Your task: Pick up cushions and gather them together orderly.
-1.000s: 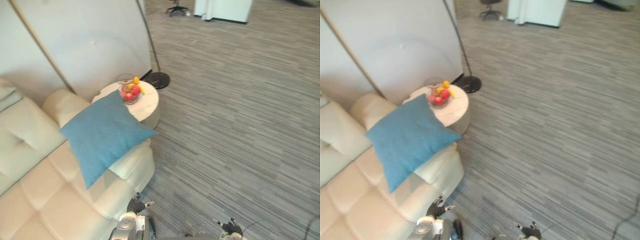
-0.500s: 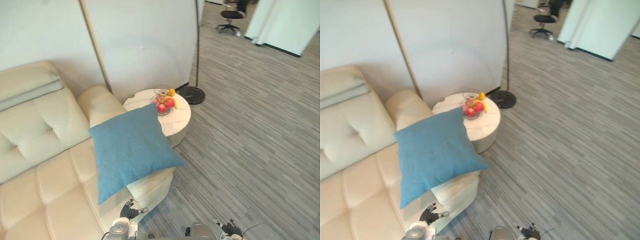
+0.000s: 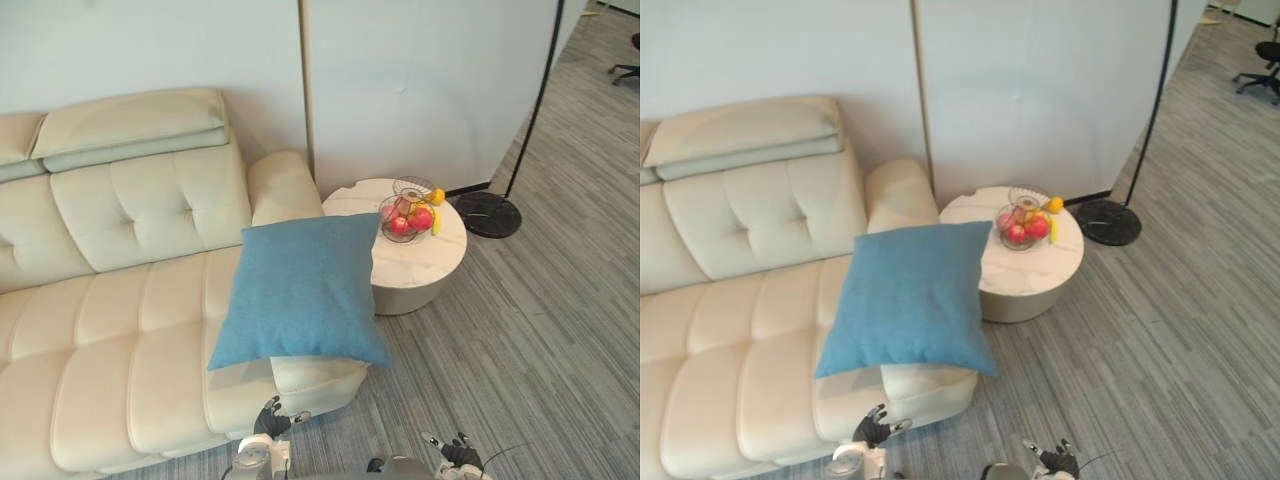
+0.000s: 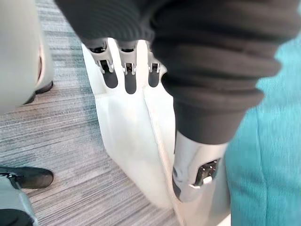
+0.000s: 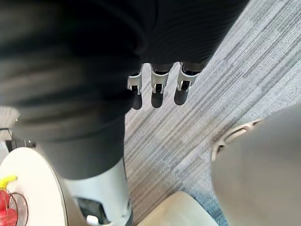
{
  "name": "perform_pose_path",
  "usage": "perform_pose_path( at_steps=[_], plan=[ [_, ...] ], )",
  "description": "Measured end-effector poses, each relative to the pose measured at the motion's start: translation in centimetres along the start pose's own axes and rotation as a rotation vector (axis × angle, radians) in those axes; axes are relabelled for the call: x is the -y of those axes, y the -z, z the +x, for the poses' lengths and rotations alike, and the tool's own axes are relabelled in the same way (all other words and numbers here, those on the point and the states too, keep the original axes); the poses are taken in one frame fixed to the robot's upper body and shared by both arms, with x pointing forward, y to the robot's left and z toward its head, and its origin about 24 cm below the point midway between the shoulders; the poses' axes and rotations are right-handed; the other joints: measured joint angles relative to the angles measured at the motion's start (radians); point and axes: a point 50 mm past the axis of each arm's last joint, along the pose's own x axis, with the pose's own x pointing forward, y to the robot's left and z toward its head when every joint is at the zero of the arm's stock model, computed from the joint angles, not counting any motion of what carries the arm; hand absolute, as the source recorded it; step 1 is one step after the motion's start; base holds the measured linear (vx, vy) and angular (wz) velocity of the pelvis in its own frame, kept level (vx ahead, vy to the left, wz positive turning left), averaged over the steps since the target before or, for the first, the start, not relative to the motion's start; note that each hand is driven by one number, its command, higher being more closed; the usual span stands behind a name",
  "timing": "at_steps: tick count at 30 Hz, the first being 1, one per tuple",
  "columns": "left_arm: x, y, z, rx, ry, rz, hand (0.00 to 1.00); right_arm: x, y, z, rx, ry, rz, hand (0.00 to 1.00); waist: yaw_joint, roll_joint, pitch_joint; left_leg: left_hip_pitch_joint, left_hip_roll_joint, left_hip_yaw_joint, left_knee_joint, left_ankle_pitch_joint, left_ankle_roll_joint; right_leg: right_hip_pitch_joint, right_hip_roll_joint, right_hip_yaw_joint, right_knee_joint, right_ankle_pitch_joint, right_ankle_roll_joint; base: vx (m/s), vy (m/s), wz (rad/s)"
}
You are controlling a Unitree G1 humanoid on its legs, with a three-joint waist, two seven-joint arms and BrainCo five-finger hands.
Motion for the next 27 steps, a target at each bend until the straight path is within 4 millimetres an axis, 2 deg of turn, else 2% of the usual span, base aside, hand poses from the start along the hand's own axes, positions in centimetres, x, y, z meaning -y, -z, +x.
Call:
perform_pose_path(
  at_steps=[3,7,13,16,19,20,21,22,24,26,27],
  plan=[
    [-0.4,0.0,0.1,-0.007,0.008,0.055,0.0,-0.1,0.2,0.0,-0.006,-0.002,0.001,0.0,-0.002,-0.011,-0.005,0.005,-0.029,-0.012,-0.058,0.035,0.006,-0.002,-0.015,-0.009,-0.026,0.011,0.011,-0.01,0.042,0.19],
    [-0.8,0.4,0.1,-0.025,0.012,0.091,0.0,0.0,0.1,0.0,-0.007,-0.002,0.0,0.0,-0.003,-0.011,-0.005,0.031,-0.062,-0.019,-0.113,0.058,0.011,-0.002,-0.032,-0.01,-0.028,0.014,0.016,0.02,0.029,0.05],
    [-1.6,0.7,0.1,-0.042,-0.004,0.115,0.0,-0.1,0.3,0.2,-0.025,-0.003,-0.01,0.0,-0.004,-0.016,-0.019,0.036,-0.078,-0.035,-0.145,0.073,0.014,-0.001,-0.029,-0.015,-0.051,0.023,0.022,0.05,0.009,0.04],
    [-3.0,0.5,0.1,-0.04,-0.036,0.131,0.0,0.3,-0.3,0.4,-0.009,0.005,-0.021,0.0,-0.004,-0.019,-0.022,0.035,-0.084,-0.048,-0.182,0.094,0.015,0.001,-0.025,-0.024,-0.084,0.041,0.021,0.03,-0.002,0.07],
    [-6.1,-0.3,0.1,-0.023,-0.124,0.12,0.0,1.8,-3.5,1.1,0.077,0.034,-0.074,0.0,-0.005,-0.02,-0.023,0.034,-0.091,-0.064,-0.226,0.121,0.019,0.003,-0.019,-0.027,-0.128,0.072,0.017,0.01,0.011,0.04],
    [-8.1,-1.2,0.0,0.008,-0.18,0.118,0.0,2.9,-5.7,1.3,0.154,0.056,-0.117,0.0,-0.006,-0.021,-0.023,0.034,-0.095,-0.066,-0.243,0.132,0.022,0.004,-0.017,-0.026,-0.148,0.085,0.018,-0.01,0.022,0.04],
    [-8.8,-1.7,-0.1,0.022,-0.205,0.114,0.0,3.4,-6.8,1.3,0.192,0.063,-0.129,0.0,-0.007,-0.021,-0.023,0.033,-0.096,-0.066,-0.249,0.138,0.024,0.004,-0.017,-0.026,-0.155,0.091,0.018,0.0,0.0,0.0],
    [-10.4,-2.7,-0.3,0.055,-0.252,0.113,0.0,4.1,-9.4,1.1,0.285,0.075,-0.167,0.0,-0.008,-0.021,-0.023,0.033,-0.099,-0.066,-0.263,0.147,0.026,0.004,-0.016,-0.023,-0.171,0.103,0.019,-0.04,0.033,-0.01],
    [-12.3,-4.1,-0.6,0.107,-0.308,0.12,0.0,4.8,-13.2,0.3,0.436,0.08,-0.23,0.0,-0.011,-0.022,-0.023,0.033,-0.104,-0.066,-0.284,0.163,0.031,0.002,-0.016,-0.021,-0.193,0.121,0.02,-0.06,0.038,-0.03],
    [-13.3,-5.7,-0.9,0.165,-0.353,0.114,0.0,4.4,-17.0,-1.0,0.606,0.066,-0.286,0.0,-0.012,-0.022,-0.024,0.032,-0.111,-0.067,-0.318,0.187,0.036,0.001,-0.014,-0.019,-0.23,0.149,0.024,-0.08,0.039,-0.02],
    [-13.3,-5.9,-0.9,0.174,-0.356,0.113,0.0,4.2,-17.4,-1.2,0.628,0.059,-0.287,0.0,-0.011,-0.022,-0.024,0.032,-0.112,-0.067,-0.323,0.191,0.037,0.001,-0.014,-0.019,-0.237,0.154,0.024,-0.07,0.037,0.0]
  ],
)
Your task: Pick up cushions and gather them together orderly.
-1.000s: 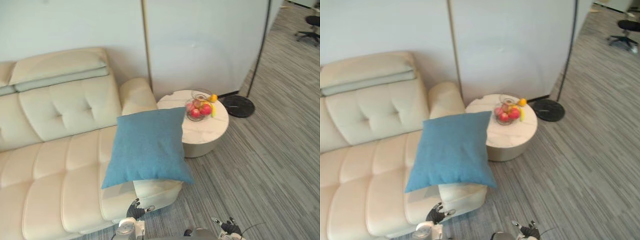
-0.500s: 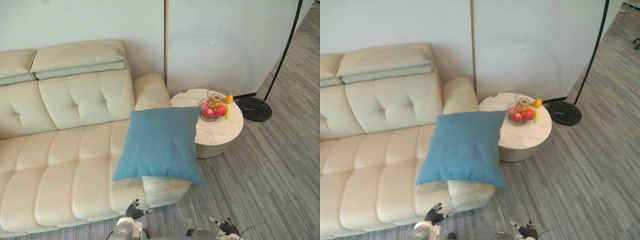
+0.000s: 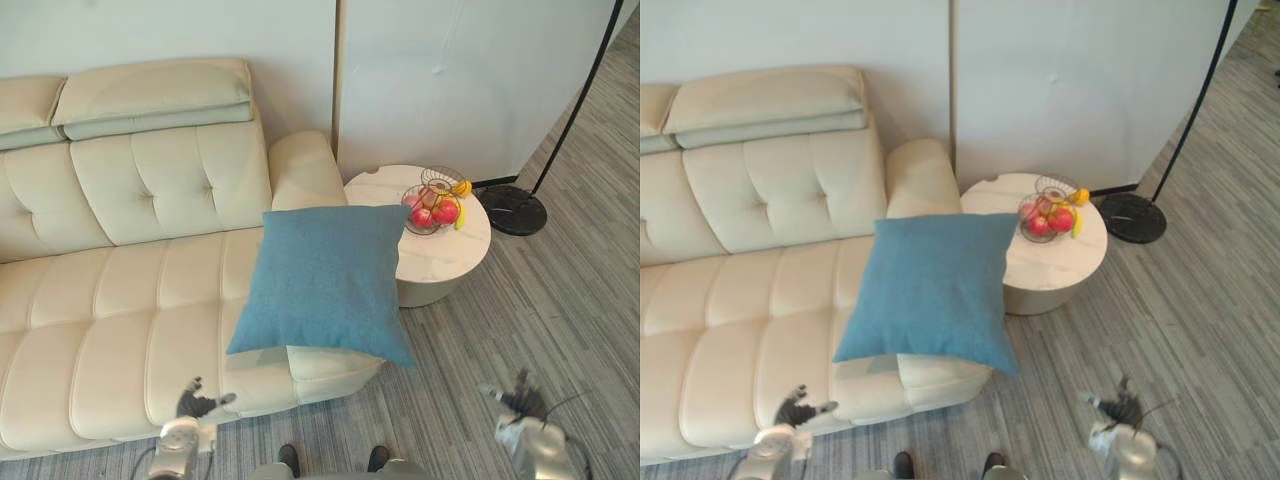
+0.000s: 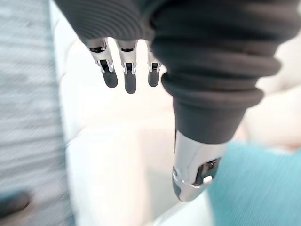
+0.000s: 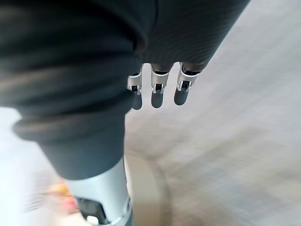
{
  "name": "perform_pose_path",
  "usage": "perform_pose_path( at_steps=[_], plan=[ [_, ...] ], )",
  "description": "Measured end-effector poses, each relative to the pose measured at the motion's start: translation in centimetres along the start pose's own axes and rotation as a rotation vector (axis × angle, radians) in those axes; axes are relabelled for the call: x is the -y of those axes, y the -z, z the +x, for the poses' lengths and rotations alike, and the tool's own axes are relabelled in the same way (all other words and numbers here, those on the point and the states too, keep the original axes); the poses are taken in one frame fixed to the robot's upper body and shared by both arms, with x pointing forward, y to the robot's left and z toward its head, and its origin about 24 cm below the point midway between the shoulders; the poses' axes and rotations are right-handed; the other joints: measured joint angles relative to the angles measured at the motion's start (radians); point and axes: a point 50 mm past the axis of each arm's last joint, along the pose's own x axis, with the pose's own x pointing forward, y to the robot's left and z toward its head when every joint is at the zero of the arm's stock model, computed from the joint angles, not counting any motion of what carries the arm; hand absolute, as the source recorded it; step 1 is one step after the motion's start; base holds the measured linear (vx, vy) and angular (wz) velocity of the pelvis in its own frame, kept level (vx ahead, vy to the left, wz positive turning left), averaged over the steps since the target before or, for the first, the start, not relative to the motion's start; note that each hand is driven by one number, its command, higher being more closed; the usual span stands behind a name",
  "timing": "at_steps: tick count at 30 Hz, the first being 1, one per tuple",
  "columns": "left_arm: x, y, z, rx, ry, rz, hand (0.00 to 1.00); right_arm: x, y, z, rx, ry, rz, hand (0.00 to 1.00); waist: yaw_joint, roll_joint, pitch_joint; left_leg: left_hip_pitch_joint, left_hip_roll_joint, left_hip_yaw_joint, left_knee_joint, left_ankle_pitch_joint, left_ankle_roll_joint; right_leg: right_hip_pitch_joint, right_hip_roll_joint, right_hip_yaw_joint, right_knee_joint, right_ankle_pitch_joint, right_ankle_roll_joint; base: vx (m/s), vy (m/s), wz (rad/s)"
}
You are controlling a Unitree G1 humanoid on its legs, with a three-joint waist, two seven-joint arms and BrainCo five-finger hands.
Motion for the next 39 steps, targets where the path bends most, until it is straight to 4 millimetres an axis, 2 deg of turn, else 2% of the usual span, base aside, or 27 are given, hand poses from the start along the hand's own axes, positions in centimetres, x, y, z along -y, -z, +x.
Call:
perform_pose_path(
  at_steps=[2,4,7,13,17,18,20,22,25,27,35,39],
  plan=[
    [0.1,-0.9,0.1,0.038,-0.01,-0.024,0.0,-1.0,-2.0,0.2,0.087,-0.039,0.009,0.0,0.0,-0.003,-0.001,0.001,-0.005,-0.001,-0.023,0.016,0.003,-0.001,0.0,0.002,-0.022,0.016,0.004,-0.07,0.033,0.0],
    [0.0,-1.7,0.1,0.07,-0.022,-0.052,0.0,-1.5,-2.7,0.2,0.117,-0.061,0.016,0.0,0.0,-0.004,0.0,0.0,-0.008,-0.006,-0.031,0.021,0.003,-0.002,0.0,0.001,-0.032,0.021,0.007,-0.05,0.024,0.04],
    [-0.3,-4.2,0.2,0.165,-0.053,-0.123,0.0,-2.6,-4.3,0.0,0.183,-0.11,0.045,0.0,0.0,-0.004,0.0,0.0,-0.013,-0.022,-0.046,0.03,0.004,-0.002,0.0,-0.004,-0.049,0.029,0.008,-0.03,0.021,0.07],
    [0.1,-8.7,0.6,0.315,-0.052,-0.203,0.0,-6.7,-6.7,0.0,0.244,-0.262,0.183,0.0,0.001,-0.005,0.001,-0.018,-0.017,-0.039,-0.061,0.042,0.008,-0.004,0.003,-0.017,-0.071,0.042,0.007,0.03,0.005,0.06],
    [1.5,-12.7,0.6,0.43,-0.016,-0.202,0.0,-9.5,-8.7,0.0,0.287,-0.342,0.244,0.0,0.007,-0.012,0.033,-0.037,-0.017,-0.046,-0.056,0.045,0.012,-0.017,0.003,-0.022,-0.071,0.046,0.001,0.02,0.001,0.02],
    [1.7,-13.2,0.6,0.444,-0.01,-0.201,0.0,-9.8,-9.1,0.0,0.296,-0.352,0.247,0.0,0.008,-0.013,0.041,-0.04,-0.016,-0.047,-0.052,0.045,0.012,-0.02,0.002,-0.019,-0.068,0.046,0.001,-0.02,0.008,0.03],
    [2.0,-15.7,0.3,0.521,0.007,-0.213,0.0,-10.7,-10.5,0.2,0.331,-0.378,0.264,0.0,0.01,-0.023,0.061,-0.089,-0.016,-0.051,-0.022,0.045,0.012,-0.066,-0.002,0.0,-0.044,0.047,0.0,-0.05,0.019,0.0],
    [2.2,-17.5,0.2,0.566,0.005,-0.225,0.0,-11.1,-11.7,0.3,0.358,-0.385,0.29,0.0,0.014,-0.026,0.095,-0.112,-0.015,-0.052,-0.003,0.045,0.013,-0.089,-0.004,0.009,-0.027,0.047,0.0,-0.07,0.01,-0.01],
    [2.6,-19.0,0.0,0.604,0.005,-0.239,0.0,-11.6,-12.8,0.4,0.384,-0.388,0.303,0.0,0.014,-0.026,0.119,-0.163,-0.013,-0.05,0.028,0.043,0.014,-0.141,-0.01,0.02,0.005,0.047,-0.001,-0.09,0.01,-0.01],
    [3.1,-20.2,-0.2,0.628,0.008,-0.266,0.0,-12.0,-13.4,0.4,0.393,-0.381,0.325,0.0,0.016,-0.025,0.157,-0.178,-0.007,-0.049,0.051,0.039,0.017,-0.155,-0.013,0.025,0.025,0.046,-0.002,-0.09,0.0,-0.02],
    [4.6,-24.3,-1.3,0.728,0.041,-0.312,0.0,-12.4,-14.1,0.4,0.396,-0.339,0.356,0.0,0.033,-0.023,0.201,-0.305,0.002,-0.052,0.144,0.034,0.018,-0.277,-0.023,0.033,0.113,0.041,-0.009,-0.1,0.005,0.01],
    [5.4,-26.3,-2.0,0.778,0.069,-0.326,0.0,-13.1,-15.3,0.3,0.406,-0.346,0.424,0.0,0.038,-0.021,0.211,-0.355,0.013,-0.049,0.179,0.025,0.014,-0.318,-0.024,0.03,0.133,0.041,-0.01,-0.08,0.006,0.03]
  ],
)
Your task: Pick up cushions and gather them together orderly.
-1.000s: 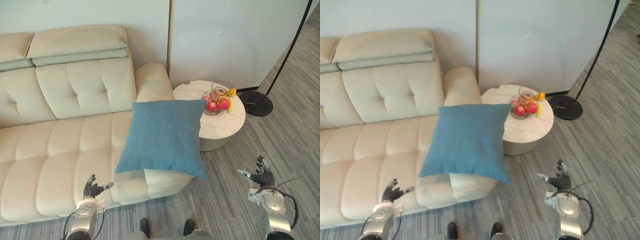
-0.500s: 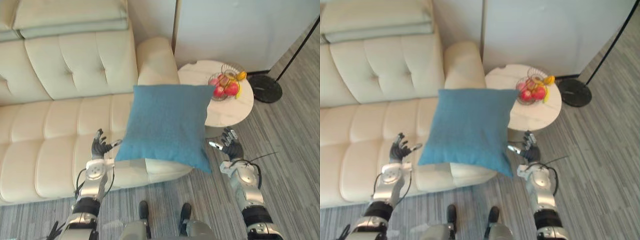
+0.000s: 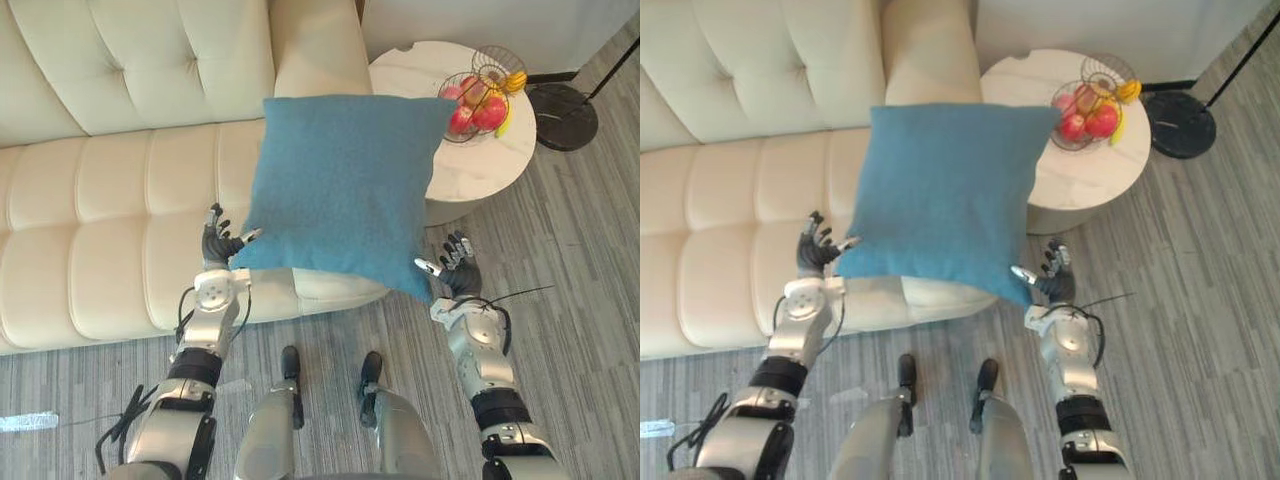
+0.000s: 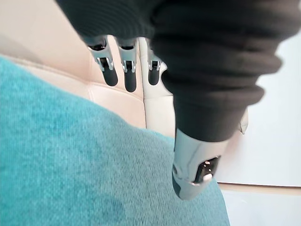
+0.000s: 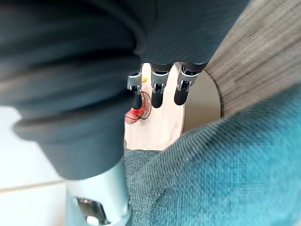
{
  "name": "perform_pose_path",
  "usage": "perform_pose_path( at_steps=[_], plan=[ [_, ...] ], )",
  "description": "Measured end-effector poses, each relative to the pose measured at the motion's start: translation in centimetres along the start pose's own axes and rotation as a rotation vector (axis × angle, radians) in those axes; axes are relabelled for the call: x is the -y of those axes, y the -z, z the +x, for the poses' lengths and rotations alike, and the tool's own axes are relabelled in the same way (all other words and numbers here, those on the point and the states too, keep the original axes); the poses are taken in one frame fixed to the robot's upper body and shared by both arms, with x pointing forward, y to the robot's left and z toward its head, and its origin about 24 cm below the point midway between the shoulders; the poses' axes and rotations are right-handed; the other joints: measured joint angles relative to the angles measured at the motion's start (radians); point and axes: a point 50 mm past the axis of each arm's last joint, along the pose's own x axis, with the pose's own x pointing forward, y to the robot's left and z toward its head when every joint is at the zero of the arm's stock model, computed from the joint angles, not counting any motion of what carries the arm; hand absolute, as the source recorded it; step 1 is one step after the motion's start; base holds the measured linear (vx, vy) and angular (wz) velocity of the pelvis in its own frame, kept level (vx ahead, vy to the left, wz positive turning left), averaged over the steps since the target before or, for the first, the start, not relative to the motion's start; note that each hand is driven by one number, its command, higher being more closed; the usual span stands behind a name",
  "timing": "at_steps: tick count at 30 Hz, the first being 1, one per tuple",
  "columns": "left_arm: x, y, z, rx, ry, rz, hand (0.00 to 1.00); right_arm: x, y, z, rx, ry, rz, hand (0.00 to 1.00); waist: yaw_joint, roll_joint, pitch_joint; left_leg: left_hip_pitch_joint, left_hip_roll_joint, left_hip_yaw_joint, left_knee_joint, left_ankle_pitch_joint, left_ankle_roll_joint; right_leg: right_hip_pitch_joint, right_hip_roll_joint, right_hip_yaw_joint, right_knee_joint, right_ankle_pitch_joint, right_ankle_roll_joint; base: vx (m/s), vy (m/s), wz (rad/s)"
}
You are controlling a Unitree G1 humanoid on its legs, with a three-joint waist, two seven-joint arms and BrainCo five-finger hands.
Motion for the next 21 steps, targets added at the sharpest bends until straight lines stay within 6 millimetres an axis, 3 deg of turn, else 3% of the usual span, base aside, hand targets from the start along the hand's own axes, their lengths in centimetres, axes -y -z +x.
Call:
perform_pose_path(
  at_steps=[10,21],
  plan=[
    [4.2,-3.8,1.3,0.1,0.092,-0.069,0.0,-4.3,-3.6,2.2,0.105,-0.101,0.072,0.0,0.018,0.006,0.019,-0.061,0.012,-0.002,0.023,0.003,-0.004,-0.05,0.006,-0.008,0.004,0.007,-0.01,0.0,0.001,0.0],
    [6.3,-3.7,1.6,0.089,0.143,0.014,0.0,-6.3,-5.5,3.9,0.134,-0.126,0.089,0.0,0.021,0.023,0.044,-0.107,0.018,0.0,0.027,0.01,-0.006,-0.085,0.014,-0.009,-0.019,0.03,-0.02,0.0,0.006,-0.02]
  ],
)
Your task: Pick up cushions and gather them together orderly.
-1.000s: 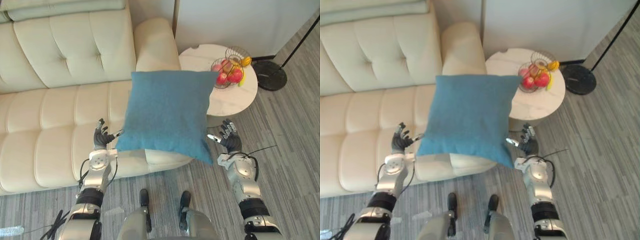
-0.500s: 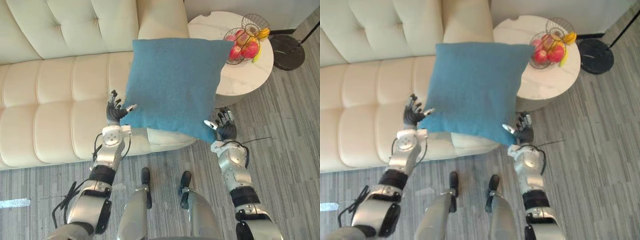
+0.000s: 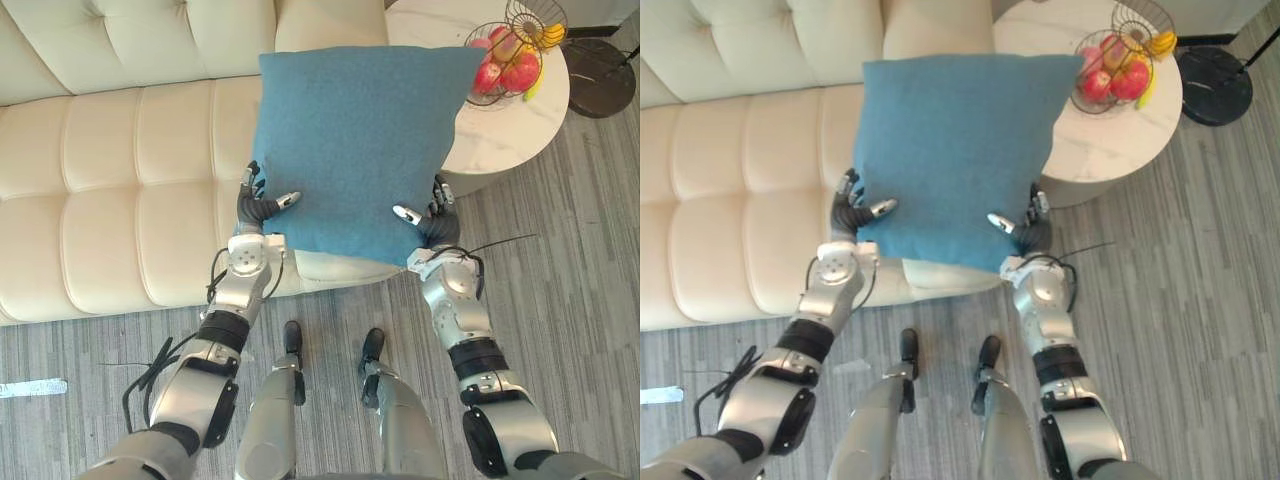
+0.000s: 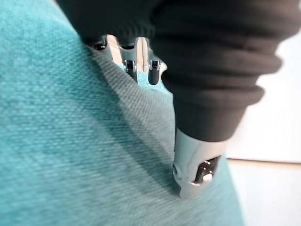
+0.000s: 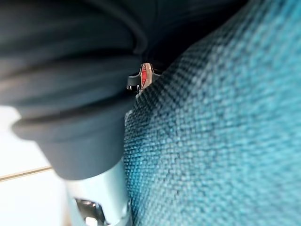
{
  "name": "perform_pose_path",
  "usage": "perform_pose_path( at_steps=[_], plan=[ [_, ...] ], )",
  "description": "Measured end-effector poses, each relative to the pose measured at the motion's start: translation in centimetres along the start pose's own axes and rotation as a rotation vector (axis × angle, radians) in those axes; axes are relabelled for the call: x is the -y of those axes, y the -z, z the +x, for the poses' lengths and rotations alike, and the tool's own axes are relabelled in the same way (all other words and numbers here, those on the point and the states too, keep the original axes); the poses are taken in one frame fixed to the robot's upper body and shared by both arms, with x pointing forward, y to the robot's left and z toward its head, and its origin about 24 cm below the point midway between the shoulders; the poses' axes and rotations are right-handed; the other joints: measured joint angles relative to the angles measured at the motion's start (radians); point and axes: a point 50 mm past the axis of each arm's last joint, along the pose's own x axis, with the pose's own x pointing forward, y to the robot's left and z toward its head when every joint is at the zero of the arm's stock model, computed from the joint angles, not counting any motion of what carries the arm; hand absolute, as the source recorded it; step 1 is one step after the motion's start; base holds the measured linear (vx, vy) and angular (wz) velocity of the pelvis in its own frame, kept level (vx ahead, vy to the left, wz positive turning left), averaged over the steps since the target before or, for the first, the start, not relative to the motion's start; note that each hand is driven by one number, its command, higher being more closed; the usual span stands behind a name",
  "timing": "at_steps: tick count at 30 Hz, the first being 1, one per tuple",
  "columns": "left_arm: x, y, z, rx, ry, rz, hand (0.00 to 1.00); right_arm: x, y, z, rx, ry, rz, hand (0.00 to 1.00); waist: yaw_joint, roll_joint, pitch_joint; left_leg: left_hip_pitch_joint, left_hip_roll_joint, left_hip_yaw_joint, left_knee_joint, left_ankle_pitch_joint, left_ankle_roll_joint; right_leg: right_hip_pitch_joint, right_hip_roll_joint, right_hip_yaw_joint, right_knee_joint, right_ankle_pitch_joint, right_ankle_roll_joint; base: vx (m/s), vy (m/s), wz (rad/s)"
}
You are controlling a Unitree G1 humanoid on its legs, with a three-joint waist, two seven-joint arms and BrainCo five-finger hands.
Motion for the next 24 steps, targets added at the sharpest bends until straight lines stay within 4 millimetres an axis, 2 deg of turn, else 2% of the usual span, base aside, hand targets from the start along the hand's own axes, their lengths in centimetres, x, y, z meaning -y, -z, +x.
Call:
perform_pose_path(
  at_steps=[4,5,8,14,20,24],
  plan=[
    [0.4,-1.1,0.9,0.027,0.0,0.048,0.0,-0.7,-1.2,0.6,0.041,-0.009,0.01,0.0,0.001,0.003,0.041,-0.029,0.011,0.002,0.002,0.006,-0.001,-0.022,0.011,0.002,-0.012,0.018,-0.005,-0.05,-0.007,-0.03],
    [0.4,-1.1,0.9,0.031,-0.004,0.054,1.0,-0.8,-1.3,0.7,0.048,-0.01,0.012,1.0,0.001,0.004,0.042,-0.036,0.013,0.002,0.003,0.007,-0.002,-0.03,0.012,0.001,-0.011,0.018,-0.006,-0.05,-0.018,-0.03],
    [0.4,-1.6,1.1,0.05,-0.009,0.049,1.0,-1.1,-2.0,0.7,0.076,-0.02,0.021,1.0,0.005,0.004,0.043,-0.061,0.02,0.004,0.008,0.01,-0.005,-0.054,0.015,-0.003,-0.009,0.022,-0.01,-0.01,-0.011,-0.03],
    [0.4,-2.2,0.9,0.062,-0.022,-0.026,1.0,-0.9,-2.0,0.7,0.071,-0.001,0.055,1.0,0.007,0.004,0.043,-0.054,0.022,0.004,0.012,0.013,-0.007,-0.045,0.016,-0.005,-0.008,0.022,-0.011,0.03,-0.005,0.01],
    [1.4,-2.0,-0.4,0.061,-0.002,-0.15,1.0,-0.3,-0.9,-0.1,0.039,0.017,0.071,1.0,0.009,0.002,0.039,0.03,0.019,0.002,-0.02,0.011,-0.009,0.029,0.015,-0.006,-0.01,0.006,-0.004,0.03,0.006,0.04],
    [2.7,-2.6,-2.1,0.094,0.056,-0.249,1.0,0.6,0.3,-1.8,0.01,0.04,0.118,1.0,0.007,0.002,0.037,0.069,0.018,0.006,-0.037,0.014,-0.013,0.06,0.015,-0.009,-0.009,-0.005,-0.006,0.04,-0.003,0.0]
  ],
)
